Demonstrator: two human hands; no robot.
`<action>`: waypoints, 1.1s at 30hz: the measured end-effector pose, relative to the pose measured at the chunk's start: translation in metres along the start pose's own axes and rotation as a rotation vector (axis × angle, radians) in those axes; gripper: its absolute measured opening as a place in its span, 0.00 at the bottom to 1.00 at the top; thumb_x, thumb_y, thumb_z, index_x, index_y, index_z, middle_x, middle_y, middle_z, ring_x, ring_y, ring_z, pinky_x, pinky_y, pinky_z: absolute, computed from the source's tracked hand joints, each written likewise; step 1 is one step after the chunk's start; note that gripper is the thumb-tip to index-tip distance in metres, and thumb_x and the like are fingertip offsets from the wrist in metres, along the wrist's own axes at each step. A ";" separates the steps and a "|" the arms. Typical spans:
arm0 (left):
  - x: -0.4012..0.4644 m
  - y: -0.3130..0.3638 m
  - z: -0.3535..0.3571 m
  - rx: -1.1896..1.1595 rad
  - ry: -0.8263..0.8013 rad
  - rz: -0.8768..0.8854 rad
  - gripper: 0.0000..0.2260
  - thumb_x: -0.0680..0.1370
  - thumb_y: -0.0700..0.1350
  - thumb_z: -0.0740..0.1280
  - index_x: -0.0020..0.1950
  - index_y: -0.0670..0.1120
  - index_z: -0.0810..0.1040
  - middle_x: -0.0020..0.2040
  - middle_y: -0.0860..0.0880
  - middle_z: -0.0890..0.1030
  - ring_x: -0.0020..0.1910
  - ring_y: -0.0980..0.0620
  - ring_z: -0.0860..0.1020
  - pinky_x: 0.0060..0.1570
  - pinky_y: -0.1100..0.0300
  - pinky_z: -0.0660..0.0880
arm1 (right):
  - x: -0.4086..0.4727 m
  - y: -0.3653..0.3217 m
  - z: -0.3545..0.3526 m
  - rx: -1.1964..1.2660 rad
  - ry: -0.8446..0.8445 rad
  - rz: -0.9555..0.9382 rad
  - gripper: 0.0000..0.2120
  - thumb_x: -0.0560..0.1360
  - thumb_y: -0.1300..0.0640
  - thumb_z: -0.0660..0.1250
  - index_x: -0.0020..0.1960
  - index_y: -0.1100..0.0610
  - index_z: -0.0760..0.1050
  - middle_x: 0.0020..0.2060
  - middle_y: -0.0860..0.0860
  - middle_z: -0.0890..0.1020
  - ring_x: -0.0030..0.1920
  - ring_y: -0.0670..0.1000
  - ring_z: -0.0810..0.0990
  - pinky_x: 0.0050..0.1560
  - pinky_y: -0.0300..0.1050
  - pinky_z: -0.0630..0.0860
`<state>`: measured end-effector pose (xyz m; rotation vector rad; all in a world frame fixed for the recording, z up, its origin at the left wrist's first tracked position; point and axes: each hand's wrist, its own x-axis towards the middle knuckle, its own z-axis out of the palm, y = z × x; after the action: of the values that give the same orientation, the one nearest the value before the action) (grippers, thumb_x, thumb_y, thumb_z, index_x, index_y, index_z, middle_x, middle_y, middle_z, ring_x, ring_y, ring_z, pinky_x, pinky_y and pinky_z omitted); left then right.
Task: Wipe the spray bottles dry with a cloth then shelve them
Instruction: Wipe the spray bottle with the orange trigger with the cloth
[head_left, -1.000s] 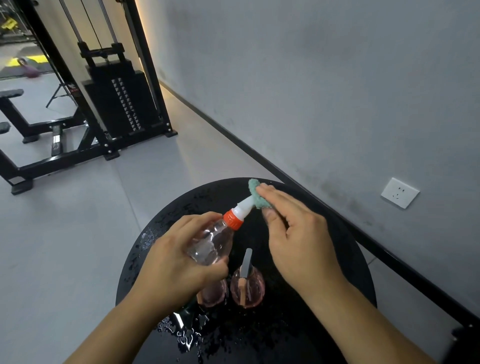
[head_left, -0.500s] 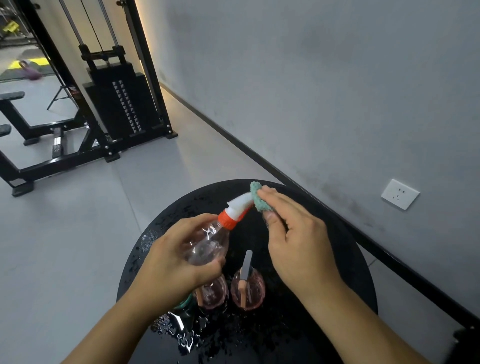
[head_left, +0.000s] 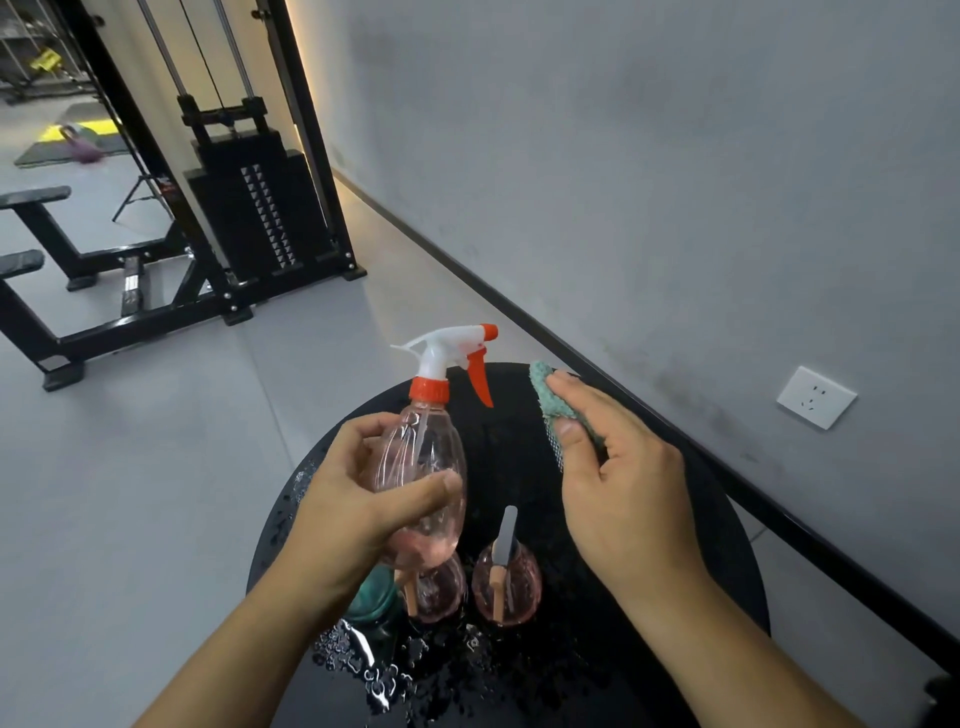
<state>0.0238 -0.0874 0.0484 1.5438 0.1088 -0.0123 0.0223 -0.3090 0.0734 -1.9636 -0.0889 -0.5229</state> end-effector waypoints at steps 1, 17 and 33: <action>0.000 0.000 0.000 -0.015 0.022 0.001 0.35 0.56 0.51 0.86 0.62 0.54 0.80 0.58 0.44 0.86 0.51 0.38 0.88 0.47 0.35 0.85 | 0.000 0.000 0.000 0.001 -0.003 0.004 0.20 0.80 0.65 0.65 0.69 0.50 0.77 0.63 0.40 0.79 0.64 0.35 0.74 0.59 0.27 0.73; -0.003 0.010 0.008 -0.190 0.001 -0.153 0.40 0.56 0.51 0.84 0.66 0.44 0.78 0.57 0.37 0.85 0.48 0.37 0.88 0.42 0.47 0.84 | -0.001 0.000 0.000 0.002 -0.007 0.010 0.19 0.80 0.64 0.66 0.69 0.49 0.77 0.63 0.39 0.79 0.64 0.36 0.75 0.58 0.32 0.76; -0.008 0.019 0.013 -0.255 -0.131 -0.304 0.45 0.56 0.52 0.87 0.68 0.38 0.75 0.61 0.32 0.83 0.44 0.41 0.86 0.31 0.52 0.82 | -0.002 0.000 0.002 -0.010 -0.012 0.008 0.19 0.80 0.64 0.65 0.69 0.50 0.76 0.63 0.39 0.79 0.60 0.31 0.75 0.57 0.26 0.73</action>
<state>0.0178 -0.0999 0.0685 1.2560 0.2315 -0.3278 0.0209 -0.3064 0.0720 -1.9760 -0.0859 -0.5075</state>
